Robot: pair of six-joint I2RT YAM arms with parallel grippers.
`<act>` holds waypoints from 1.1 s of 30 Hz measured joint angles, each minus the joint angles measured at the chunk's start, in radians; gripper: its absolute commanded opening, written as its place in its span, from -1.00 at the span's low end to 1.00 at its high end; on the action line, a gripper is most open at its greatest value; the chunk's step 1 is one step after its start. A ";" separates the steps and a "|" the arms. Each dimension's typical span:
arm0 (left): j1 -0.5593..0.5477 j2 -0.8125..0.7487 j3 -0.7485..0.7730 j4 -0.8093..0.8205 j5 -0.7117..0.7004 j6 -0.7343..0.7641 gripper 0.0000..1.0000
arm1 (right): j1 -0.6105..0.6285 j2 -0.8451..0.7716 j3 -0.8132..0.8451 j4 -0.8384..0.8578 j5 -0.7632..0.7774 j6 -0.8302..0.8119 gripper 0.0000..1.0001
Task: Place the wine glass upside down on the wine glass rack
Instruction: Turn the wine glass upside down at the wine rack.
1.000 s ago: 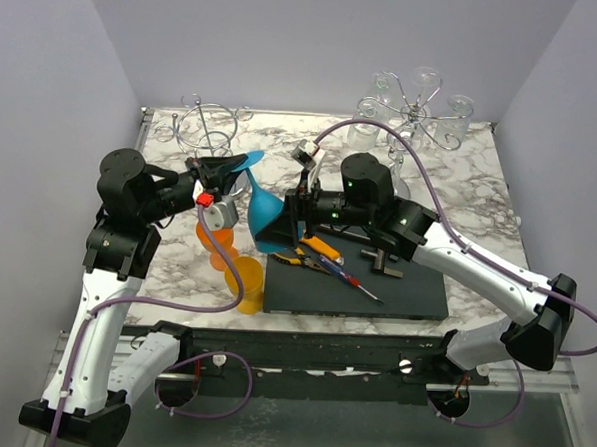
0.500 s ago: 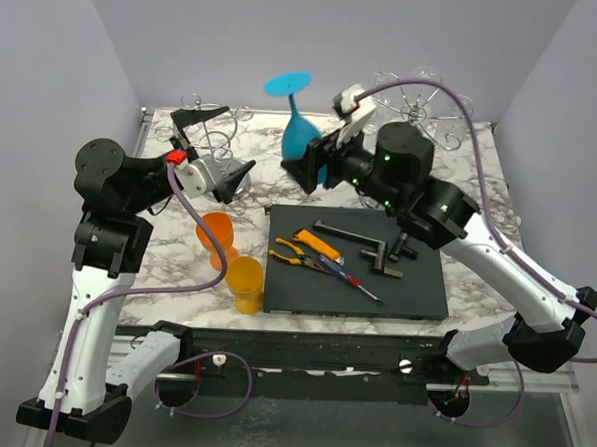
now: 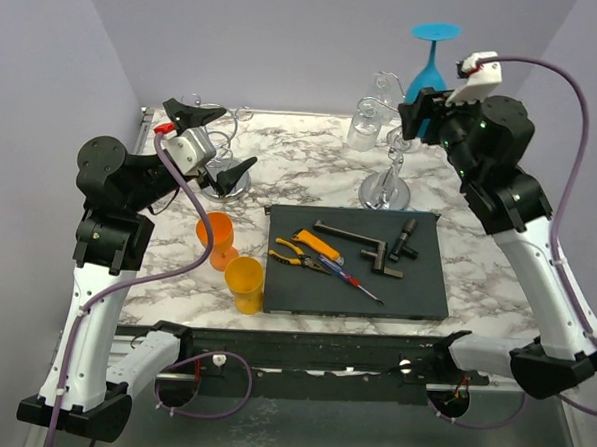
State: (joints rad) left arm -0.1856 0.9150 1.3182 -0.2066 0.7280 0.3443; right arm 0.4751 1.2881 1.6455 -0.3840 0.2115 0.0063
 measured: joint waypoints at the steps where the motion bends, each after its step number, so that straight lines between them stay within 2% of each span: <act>1: 0.000 0.000 0.000 0.000 -0.001 -0.005 0.98 | -0.013 -0.030 -0.018 -0.008 0.006 0.000 0.12; 9: 0.000 0.002 0.000 0.004 -0.001 -0.034 0.98 | -0.071 -0.243 -0.151 -0.019 0.102 -0.008 0.10; 15: 0.000 0.000 -0.007 0.011 -0.001 -0.043 0.98 | -0.109 -0.363 -0.353 -0.016 0.202 -0.008 0.09; 27: 0.000 -0.027 -0.049 0.020 -0.001 -0.048 0.98 | -0.124 -0.527 -0.673 0.003 0.290 0.046 0.01; 33: 0.000 -0.040 -0.073 0.023 0.000 -0.045 0.98 | -0.145 -0.555 -0.838 0.091 0.301 0.062 0.02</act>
State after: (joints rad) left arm -0.1856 0.8749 1.2449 -0.1833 0.7280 0.2993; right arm 0.3305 0.7330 0.8070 -0.2932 0.5121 0.0681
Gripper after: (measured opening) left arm 0.988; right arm 0.721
